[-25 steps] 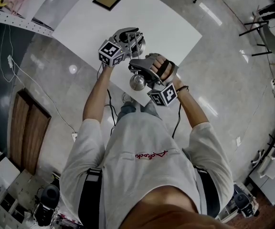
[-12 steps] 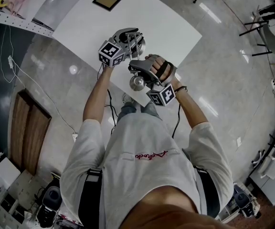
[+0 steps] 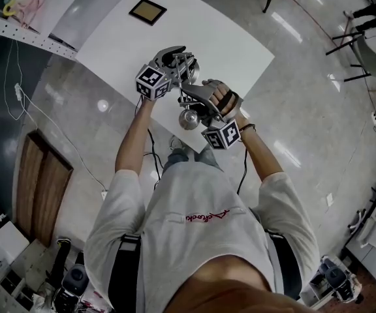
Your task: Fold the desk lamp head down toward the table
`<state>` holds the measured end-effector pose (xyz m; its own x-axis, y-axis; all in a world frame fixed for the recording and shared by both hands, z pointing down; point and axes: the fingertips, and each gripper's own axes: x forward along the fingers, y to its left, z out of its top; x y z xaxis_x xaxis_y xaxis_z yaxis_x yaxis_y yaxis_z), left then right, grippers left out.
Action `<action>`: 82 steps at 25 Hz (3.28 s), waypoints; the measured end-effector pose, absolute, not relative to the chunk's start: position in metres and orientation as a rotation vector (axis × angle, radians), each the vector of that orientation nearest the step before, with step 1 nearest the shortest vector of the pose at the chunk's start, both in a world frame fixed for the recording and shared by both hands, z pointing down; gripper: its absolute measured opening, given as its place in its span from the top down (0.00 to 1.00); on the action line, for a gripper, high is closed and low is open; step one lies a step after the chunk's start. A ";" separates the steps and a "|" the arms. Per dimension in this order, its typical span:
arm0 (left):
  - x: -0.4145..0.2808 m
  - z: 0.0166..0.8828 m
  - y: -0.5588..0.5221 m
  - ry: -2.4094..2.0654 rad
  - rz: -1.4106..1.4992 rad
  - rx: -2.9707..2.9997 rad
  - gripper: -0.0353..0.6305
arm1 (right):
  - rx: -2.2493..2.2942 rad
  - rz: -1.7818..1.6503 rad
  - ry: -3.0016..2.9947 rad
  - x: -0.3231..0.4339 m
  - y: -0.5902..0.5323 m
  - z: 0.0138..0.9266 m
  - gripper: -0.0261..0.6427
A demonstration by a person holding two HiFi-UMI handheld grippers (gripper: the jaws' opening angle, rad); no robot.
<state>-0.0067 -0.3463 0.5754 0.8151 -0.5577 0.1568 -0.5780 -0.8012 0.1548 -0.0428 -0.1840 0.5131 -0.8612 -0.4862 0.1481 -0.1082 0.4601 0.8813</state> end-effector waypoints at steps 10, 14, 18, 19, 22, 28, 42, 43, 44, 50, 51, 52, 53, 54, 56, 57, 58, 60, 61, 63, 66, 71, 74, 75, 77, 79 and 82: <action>-0.030 0.572 -0.329 -0.941 0.177 2.802 0.67 | 0.628 -1.118 -2.357 -0.005 -0.187 0.530 0.56; -0.043 0.575 -0.319 -0.976 0.172 2.775 0.67 | 0.703 -1.028 -2.354 0.013 -0.189 0.533 0.60; -0.052 0.576 -0.313 -1.003 0.183 2.770 0.68 | 0.773 -0.982 -2.338 0.023 -0.194 0.535 0.70; -0.053 0.576 -0.311 -1.009 0.186 2.768 0.71 | 0.786 -0.977 -2.330 0.024 -0.195 0.536 0.72; -0.055 0.581 -0.303 -1.029 0.216 2.764 0.80 | 0.813 -0.965 -2.307 0.024 -0.194 0.538 0.88; -0.058 0.576 -0.292 -1.046 0.191 2.758 0.91 | 0.880 -0.880 -2.337 0.022 -0.194 0.535 0.92; -0.055 0.558 -0.257 -1.088 0.140 2.760 0.91 | 1.489 0.203 -2.774 0.056 -0.217 0.501 0.91; -0.055 0.558 -0.254 -1.090 0.139 2.759 0.91 | 1.510 0.244 -2.778 0.057 -0.216 0.502 0.91; -0.056 0.558 -0.251 -1.091 0.139 2.758 0.91 | 1.524 0.265 -2.777 0.058 -0.214 0.503 0.91; -0.059 0.556 -0.236 -1.082 0.132 2.754 0.91 | 1.550 0.241 -2.746 0.054 -0.199 0.504 0.91; -0.059 0.556 -0.233 -1.081 0.132 2.756 0.91 | 1.558 0.240 -2.743 0.054 -0.197 0.504 0.91; -0.059 0.556 -0.229 -1.078 0.132 2.757 0.91 | 1.566 0.240 -2.738 0.054 -0.194 0.505 0.91; -0.059 0.557 -0.225 -1.076 0.131 2.757 0.91 | 1.574 0.240 -2.734 0.054 -0.191 0.505 0.91; -0.060 0.557 -0.221 -1.075 0.129 2.756 0.91 | 1.581 0.240 -2.729 0.054 -0.188 0.505 0.91; -0.060 0.558 -0.212 -1.068 0.132 2.759 0.91 | 1.596 0.237 -2.721 0.055 -0.183 0.505 0.91; -0.061 0.558 -0.207 -1.061 0.137 2.763 0.91 | 1.606 0.235 -2.718 0.055 -0.180 0.505 0.91; -0.061 0.559 -0.201 -1.054 0.144 2.767 0.91 | 1.617 0.234 -2.716 0.055 -0.177 0.504 0.91; -0.061 0.559 -0.191 -1.044 0.152 2.774 0.91 | 1.632 0.231 -2.709 0.056 -0.168 0.503 0.91; -0.062 0.558 -0.185 -1.042 0.151 2.778 0.91 | 1.635 0.226 -2.705 0.055 -0.164 0.503 0.91; -0.063 0.555 -0.177 -1.045 0.145 2.787 0.91 | 1.642 0.212 -2.692 0.056 -0.154 0.505 0.91; -0.063 0.551 -0.167 -1.038 0.130 2.793 0.91 | 1.676 0.235 -2.668 0.058 -0.137 0.511 0.91; -0.062 0.552 -0.159 -1.027 0.133 2.798 0.91 | 1.706 0.269 -2.641 0.059 -0.123 0.520 0.91; -0.060 0.551 -0.160 -1.028 0.112 2.790 0.91 | 1.700 0.251 -2.635 0.058 -0.122 0.520 0.92; -0.059 0.550 -0.161 -1.026 0.106 2.789 0.91 | 1.699 0.245 -2.635 0.058 -0.122 0.519 0.92; -0.057 0.549 -0.161 -1.025 0.100 2.790 0.91 | 1.703 0.246 -2.637 0.058 -0.122 0.519 0.92; -0.056 0.549 -0.161 -1.024 0.097 2.790 0.91 | 1.705 0.251 -2.640 0.057 -0.122 0.519 0.91; -0.056 0.552 -0.161 -1.025 0.099 2.780 0.91 | 1.700 0.250 -2.639 0.057 -0.123 0.518 0.92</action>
<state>-0.0557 -0.1608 0.5516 0.7605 -0.6376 0.1232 -0.6493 -0.7472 0.1418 0.0572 -0.1233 0.5183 -0.4173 -0.9053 0.0797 -0.9041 0.4047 -0.1368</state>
